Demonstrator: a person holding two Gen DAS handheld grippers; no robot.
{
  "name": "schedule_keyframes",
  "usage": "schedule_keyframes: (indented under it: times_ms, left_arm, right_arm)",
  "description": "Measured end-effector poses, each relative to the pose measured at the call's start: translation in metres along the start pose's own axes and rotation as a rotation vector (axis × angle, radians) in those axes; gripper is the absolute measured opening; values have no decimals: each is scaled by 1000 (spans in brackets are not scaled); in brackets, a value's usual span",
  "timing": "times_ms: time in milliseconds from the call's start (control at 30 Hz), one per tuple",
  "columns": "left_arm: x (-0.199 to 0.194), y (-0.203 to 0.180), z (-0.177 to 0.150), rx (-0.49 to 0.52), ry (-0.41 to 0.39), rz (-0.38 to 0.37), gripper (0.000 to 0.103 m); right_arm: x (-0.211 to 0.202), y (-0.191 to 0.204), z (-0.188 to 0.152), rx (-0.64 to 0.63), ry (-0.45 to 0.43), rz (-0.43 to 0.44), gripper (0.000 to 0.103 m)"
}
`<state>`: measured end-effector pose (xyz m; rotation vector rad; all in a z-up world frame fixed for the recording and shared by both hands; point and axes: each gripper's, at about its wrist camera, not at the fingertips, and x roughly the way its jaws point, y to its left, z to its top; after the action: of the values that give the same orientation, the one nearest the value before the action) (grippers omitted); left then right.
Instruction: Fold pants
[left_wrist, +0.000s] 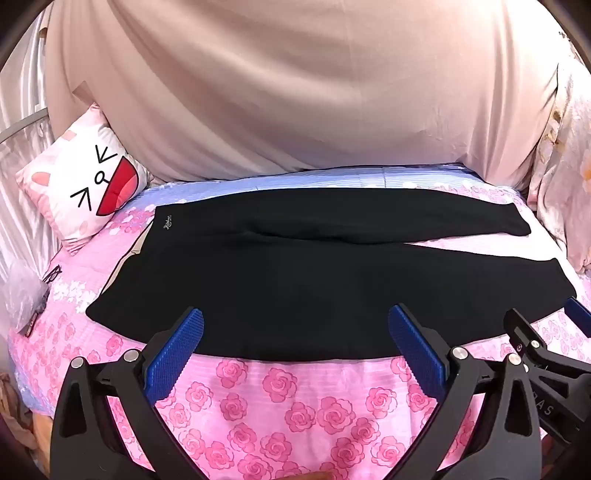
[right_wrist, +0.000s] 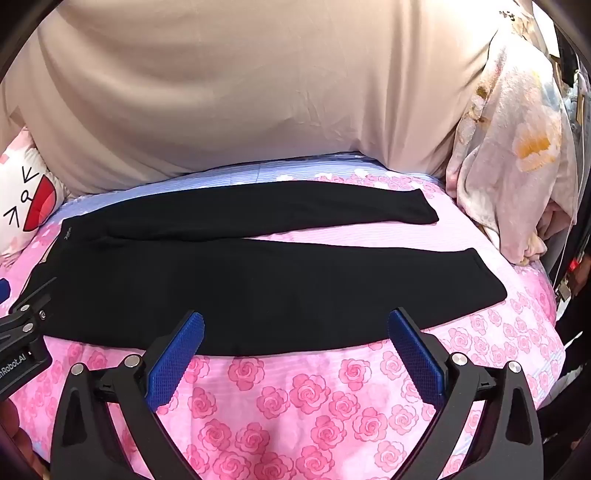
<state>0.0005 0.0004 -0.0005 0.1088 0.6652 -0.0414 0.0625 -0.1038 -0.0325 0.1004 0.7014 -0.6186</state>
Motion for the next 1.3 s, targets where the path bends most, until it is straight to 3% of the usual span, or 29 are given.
schedule_keyframes:
  times_ms: [1300]
  left_arm:
    - [13,-1,-16,8,27,20,98]
  right_arm:
    - [1,2,-2,-16,13,10,98]
